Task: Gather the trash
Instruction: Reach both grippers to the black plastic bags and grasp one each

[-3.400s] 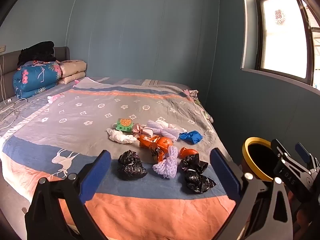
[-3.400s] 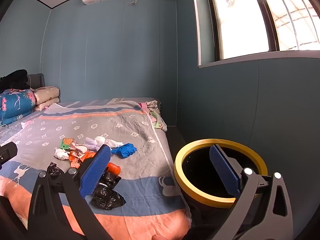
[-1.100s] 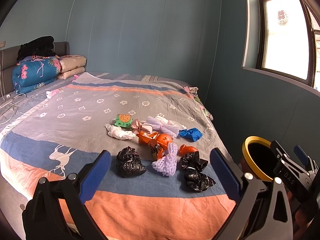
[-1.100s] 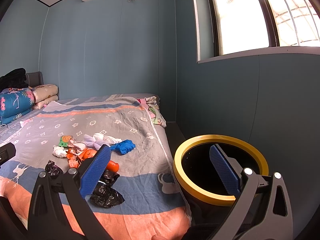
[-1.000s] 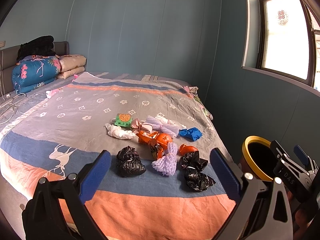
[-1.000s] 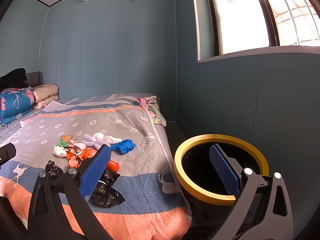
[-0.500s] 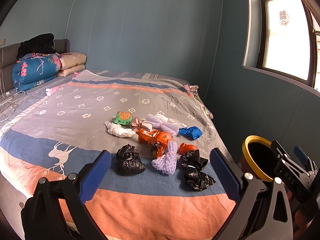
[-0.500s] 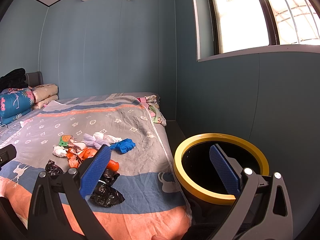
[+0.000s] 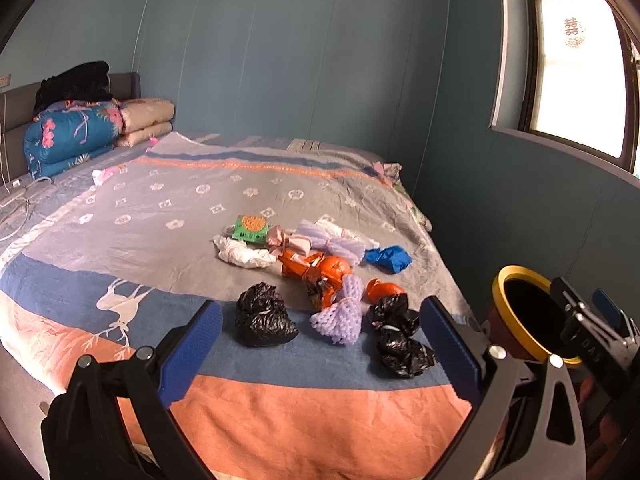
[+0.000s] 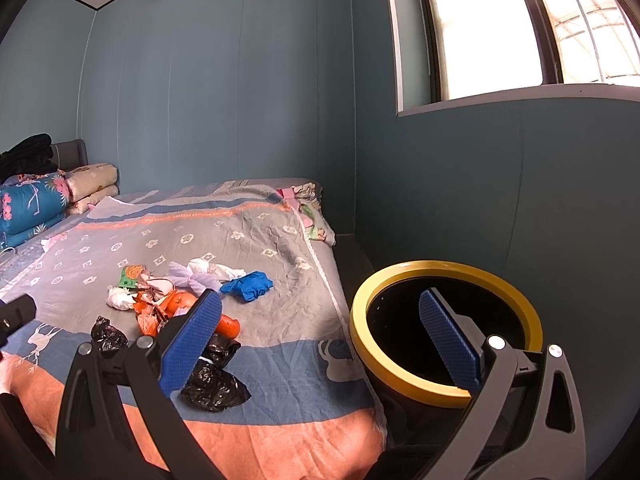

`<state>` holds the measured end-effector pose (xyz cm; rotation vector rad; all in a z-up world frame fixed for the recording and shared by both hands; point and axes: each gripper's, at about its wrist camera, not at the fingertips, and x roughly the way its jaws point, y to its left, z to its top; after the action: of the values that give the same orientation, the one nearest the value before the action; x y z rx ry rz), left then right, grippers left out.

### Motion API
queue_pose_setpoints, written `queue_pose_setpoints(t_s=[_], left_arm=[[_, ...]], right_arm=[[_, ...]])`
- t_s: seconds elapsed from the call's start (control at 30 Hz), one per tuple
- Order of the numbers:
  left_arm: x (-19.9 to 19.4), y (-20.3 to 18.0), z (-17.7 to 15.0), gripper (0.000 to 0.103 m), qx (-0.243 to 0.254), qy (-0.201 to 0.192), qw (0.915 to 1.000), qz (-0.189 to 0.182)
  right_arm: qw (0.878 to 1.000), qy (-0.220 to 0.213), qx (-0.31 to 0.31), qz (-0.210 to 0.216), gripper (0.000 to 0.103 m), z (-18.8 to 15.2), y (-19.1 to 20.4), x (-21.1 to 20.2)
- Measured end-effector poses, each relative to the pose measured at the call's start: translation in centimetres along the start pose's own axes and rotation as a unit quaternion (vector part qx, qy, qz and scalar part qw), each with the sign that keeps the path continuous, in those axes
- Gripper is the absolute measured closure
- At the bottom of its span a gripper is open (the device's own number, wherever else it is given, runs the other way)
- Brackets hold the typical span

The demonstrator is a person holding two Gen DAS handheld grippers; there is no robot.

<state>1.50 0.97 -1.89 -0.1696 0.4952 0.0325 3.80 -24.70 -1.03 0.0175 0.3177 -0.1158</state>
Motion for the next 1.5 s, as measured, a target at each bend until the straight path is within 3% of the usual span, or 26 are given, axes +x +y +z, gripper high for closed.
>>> queue_pose_setpoints(t_s=[0.13, 0.3, 0.4, 0.53, 0.6, 0.67, 0.83, 0.97, 1.27, 1.33, 1.4, 1.5], left_arm=[[2.0, 1.5, 0.0, 0.007, -0.007, 0.038, 0.9993, 0.0], [4.5, 3.6, -0.3, 0.007, 0.008, 0.072, 0.997, 0.026], [6.2, 5.2, -0.5, 0.007, 0.006, 0.1, 0.9947, 0.022], [8.8, 6.6, -0.7, 0.007, 0.002, 0.137, 0.9899, 0.036], [10.1, 7.1, -0.5, 0.007, 0.0, 0.153, 0.9876, 0.036], [11.2, 7.2, -0.3, 0.007, 0.006, 0.162, 0.9862, 0.032], [14.8, 6.9, 0.0, 0.007, 0.041, 0.187, 0.9805, 0.045], [16.7, 7.0, -0.1, 0.007, 0.041, 0.205, 0.977, 0.043], [20.4, 8.3, -0.5, 0.008, 0.008, 0.213, 0.9766, 0.03], [20.8, 8.0, -0.9, 0.013, 0.006, 0.213, 0.9768, 0.022], [20.9, 7.6, -1.2, 0.022, 0.015, 0.212, 0.9769, 0.016], [21.0, 6.7, -1.7, 0.039, 0.031, 0.212, 0.9768, 0.003]], right_arm=[[0.998, 0.039, 0.006, 0.039, 0.008, 0.9, 0.2, 1.3], [0.987, 0.091, -0.027, 0.13, 0.008, 3.0, 2.4, 3.8], [0.972, 0.149, -0.024, 0.179, 0.008, 3.8, 3.8, 6.6], [0.958, 0.214, -0.058, 0.182, 0.008, 4.0, 6.2, 10.3], [0.938, 0.272, -0.057, 0.205, 0.008, 3.5, 7.2, 12.8], [0.92, 0.325, -0.059, 0.21, 0.008, 2.6, 8.4, 15.2], [0.903, 0.376, -0.057, 0.202, 0.008, 0.3, 10.2, 18.5], [0.888, 0.41, -0.008, 0.209, 0.008, -1.7, 10.0, 21.1], [0.88, 0.432, 0.002, 0.2, 0.009, -4.2, 9.4, 22.6], [0.875, 0.441, 0.006, 0.2, 0.014, -4.8, 9.4, 22.8], [0.874, 0.444, -0.012, 0.195, 0.033, -5.2, 10.0, 22.8], [0.872, 0.45, -0.02, 0.191, 0.043, -5.8, 10.4, 23.1]])
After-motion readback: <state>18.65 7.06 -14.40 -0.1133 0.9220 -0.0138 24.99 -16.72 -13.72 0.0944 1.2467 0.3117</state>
